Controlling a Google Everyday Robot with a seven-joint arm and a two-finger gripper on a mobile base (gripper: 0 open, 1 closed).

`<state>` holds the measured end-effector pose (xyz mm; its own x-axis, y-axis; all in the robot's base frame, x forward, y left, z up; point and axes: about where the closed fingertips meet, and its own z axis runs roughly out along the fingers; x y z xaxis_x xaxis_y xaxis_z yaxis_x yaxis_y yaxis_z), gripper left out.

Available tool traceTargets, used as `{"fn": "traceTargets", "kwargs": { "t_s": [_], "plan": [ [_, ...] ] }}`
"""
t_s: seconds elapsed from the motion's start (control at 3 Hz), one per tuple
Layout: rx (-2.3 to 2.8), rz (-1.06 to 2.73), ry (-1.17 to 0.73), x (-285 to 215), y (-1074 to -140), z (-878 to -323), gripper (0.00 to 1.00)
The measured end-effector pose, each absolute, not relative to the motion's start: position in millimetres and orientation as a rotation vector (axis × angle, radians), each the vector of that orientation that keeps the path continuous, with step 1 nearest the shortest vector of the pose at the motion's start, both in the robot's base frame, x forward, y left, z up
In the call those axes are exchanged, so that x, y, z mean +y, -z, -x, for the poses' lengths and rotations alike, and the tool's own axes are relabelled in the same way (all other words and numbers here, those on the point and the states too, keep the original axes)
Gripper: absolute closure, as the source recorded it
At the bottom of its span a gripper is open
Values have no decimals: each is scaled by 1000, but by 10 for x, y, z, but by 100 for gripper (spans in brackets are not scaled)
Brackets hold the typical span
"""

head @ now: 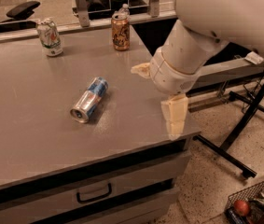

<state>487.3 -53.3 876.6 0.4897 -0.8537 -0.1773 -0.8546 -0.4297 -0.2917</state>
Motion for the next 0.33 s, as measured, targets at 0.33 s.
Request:
{"fn": "traceTargets", "kwargs": {
  "t_s": [0.33],
  "plan": [
    [1464,2381,-5,-568,-8759,-4846,0]
  ]
}}
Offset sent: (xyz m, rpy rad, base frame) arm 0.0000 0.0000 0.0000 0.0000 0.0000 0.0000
